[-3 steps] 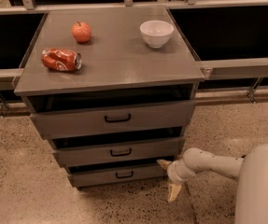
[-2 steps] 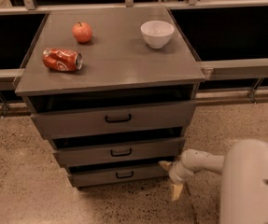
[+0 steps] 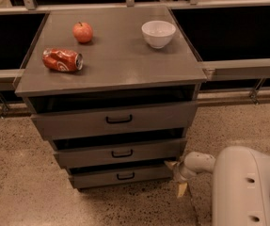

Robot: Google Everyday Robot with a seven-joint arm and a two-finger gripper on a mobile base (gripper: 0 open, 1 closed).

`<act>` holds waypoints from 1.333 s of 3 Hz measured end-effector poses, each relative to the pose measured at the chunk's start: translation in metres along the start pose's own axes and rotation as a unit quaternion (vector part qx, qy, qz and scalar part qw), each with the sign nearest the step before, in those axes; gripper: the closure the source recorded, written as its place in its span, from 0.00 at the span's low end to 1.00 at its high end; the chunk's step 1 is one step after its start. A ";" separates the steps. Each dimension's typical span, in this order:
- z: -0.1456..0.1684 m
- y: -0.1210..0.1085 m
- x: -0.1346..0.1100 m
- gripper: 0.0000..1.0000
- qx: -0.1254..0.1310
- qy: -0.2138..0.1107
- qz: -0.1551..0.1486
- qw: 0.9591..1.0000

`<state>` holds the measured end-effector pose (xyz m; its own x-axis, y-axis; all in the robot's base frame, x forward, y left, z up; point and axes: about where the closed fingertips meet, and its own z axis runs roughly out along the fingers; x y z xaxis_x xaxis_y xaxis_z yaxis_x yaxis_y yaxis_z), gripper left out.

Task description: Open bottom drawer

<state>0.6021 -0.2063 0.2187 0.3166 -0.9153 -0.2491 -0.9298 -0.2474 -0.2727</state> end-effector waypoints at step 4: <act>0.061 -0.024 0.018 0.23 0.015 -0.007 0.007 1.000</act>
Offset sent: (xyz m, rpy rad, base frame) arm 0.0488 -0.0143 -0.0602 0.0484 -0.0451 -0.0625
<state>0.6411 -0.1974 0.1640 0.3064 -0.9138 -0.2667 -0.9281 -0.2245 -0.2971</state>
